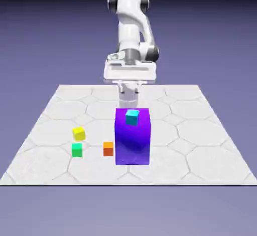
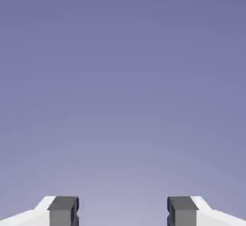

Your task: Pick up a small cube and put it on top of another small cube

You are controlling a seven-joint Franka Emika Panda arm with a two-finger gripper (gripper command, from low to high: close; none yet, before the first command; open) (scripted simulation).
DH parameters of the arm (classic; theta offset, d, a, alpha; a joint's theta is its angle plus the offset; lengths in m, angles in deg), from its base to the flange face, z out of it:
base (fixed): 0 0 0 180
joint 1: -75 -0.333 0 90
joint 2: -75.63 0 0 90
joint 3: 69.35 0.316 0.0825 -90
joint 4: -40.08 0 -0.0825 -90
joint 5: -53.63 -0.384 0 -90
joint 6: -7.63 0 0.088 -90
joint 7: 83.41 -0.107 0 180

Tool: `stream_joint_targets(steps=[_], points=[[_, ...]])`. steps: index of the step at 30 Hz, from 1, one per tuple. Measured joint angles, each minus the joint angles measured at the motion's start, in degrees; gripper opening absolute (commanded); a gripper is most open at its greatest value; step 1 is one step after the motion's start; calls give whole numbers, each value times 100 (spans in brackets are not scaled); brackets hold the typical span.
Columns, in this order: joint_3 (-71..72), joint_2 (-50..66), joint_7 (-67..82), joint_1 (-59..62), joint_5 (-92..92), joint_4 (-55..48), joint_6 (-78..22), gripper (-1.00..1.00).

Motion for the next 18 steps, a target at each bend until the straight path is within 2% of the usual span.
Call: stream_joint_targets(steps=[18], points=[[1999,2417,-1813,3736,-1624,-584,-2090,0]])
